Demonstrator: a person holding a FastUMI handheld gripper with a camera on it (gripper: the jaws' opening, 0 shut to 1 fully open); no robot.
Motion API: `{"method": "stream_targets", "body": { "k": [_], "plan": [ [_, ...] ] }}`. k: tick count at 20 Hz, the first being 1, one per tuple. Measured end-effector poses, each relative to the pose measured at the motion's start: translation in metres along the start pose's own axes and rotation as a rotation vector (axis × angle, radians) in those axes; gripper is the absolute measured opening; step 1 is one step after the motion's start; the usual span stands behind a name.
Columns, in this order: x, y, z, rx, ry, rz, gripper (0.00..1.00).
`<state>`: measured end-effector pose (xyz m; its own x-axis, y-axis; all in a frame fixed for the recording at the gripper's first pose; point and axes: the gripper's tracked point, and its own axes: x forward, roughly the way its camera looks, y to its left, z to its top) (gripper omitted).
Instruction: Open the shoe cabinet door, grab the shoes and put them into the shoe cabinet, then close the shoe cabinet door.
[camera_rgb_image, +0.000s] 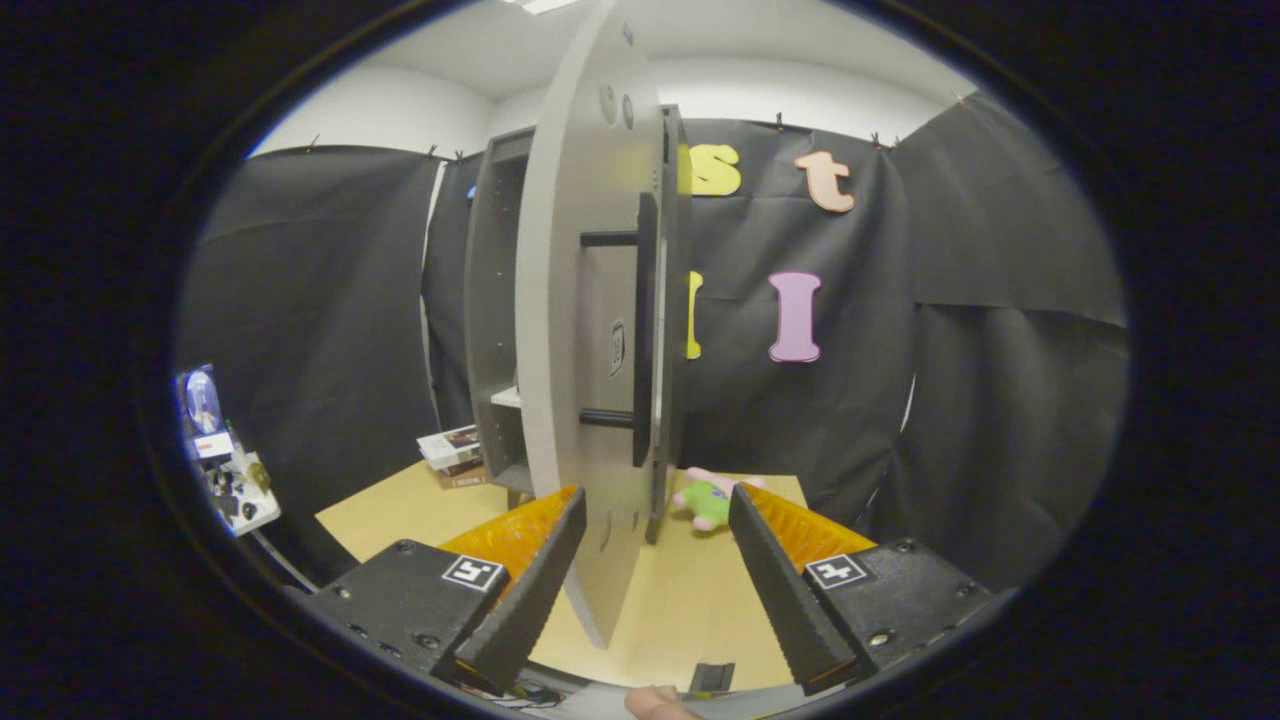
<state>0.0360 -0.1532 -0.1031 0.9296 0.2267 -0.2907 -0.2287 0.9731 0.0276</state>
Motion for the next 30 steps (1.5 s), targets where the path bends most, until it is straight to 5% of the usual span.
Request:
{"method": "stream_targets", "body": {
  "k": [10,22,27,30],
  "plan": [
    [0.020,0.073,0.004,0.064,-0.021,0.118,0.95],
    [0.076,0.146,0.016,0.038,-0.084,0.045,0.95],
    [0.104,0.222,0.012,-0.010,-0.096,0.162,0.95],
    [0.094,0.228,0.011,-0.112,-0.127,0.059,0.96]
  ]
}}
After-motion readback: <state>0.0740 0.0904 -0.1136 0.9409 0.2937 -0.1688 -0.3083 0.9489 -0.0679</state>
